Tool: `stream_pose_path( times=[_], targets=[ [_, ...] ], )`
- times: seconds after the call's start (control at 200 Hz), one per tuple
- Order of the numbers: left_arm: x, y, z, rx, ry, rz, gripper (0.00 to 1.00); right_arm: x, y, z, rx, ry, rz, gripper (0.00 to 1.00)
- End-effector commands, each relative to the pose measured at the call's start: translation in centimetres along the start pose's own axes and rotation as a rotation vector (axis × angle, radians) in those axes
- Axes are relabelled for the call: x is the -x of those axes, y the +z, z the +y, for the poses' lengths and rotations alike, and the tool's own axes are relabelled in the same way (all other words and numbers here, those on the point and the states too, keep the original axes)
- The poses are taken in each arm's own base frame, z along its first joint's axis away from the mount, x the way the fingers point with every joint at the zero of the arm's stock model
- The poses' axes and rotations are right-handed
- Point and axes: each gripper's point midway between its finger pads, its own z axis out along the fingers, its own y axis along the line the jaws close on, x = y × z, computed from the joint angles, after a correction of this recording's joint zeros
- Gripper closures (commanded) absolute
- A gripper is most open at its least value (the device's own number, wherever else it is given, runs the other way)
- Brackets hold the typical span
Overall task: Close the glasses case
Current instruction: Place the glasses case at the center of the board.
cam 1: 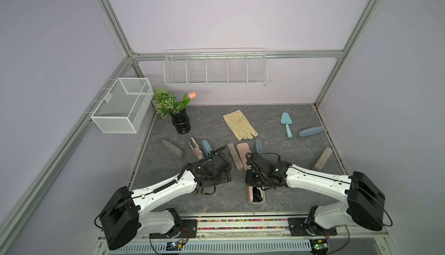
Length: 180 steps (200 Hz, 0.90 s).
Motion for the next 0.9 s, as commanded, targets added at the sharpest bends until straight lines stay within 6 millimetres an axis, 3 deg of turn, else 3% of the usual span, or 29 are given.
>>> stream_pose_path(
  times=[0.0,0.19,0.21,0.385,0.55,0.715,0.77,0.895],
  targets=[
    [0.0,0.2,0.1,0.006,-0.016,-0.010,0.22,0.5,-0.2,1.4,0.037,0.016,-0.019,0.79],
    [0.0,0.5,-0.1,0.006,-0.012,-0.004,0.22,0.1,0.1,1.4,0.029,0.011,-0.008,0.74],
    [0.0,0.5,-0.1,0.004,-0.012,-0.004,0.22,0.7,-0.5,2.4,0.053,0.009,-0.024,0.72],
    [0.2,0.6,-1.0,-0.008,-0.003,0.003,0.23,1.5,-2.6,2.3,0.031,-0.007,-0.070,0.56],
    [0.1,0.6,-2.2,-0.019,0.018,0.010,0.29,1.9,-5.6,0.8,-0.018,-0.019,-0.127,0.49],
    [-0.4,0.8,-3.9,-0.027,0.044,0.022,0.41,2.0,-8.0,-2.5,-0.091,-0.014,-0.183,0.46],
    [-0.7,0.9,-4.6,-0.030,0.057,0.031,0.46,1.9,-8.4,-3.8,-0.108,-0.004,-0.191,0.51],
    [-1.3,1.0,-6.6,-0.039,0.091,0.039,0.63,0.9,-7.6,-7.0,-0.147,0.019,-0.158,0.80]
  ],
)
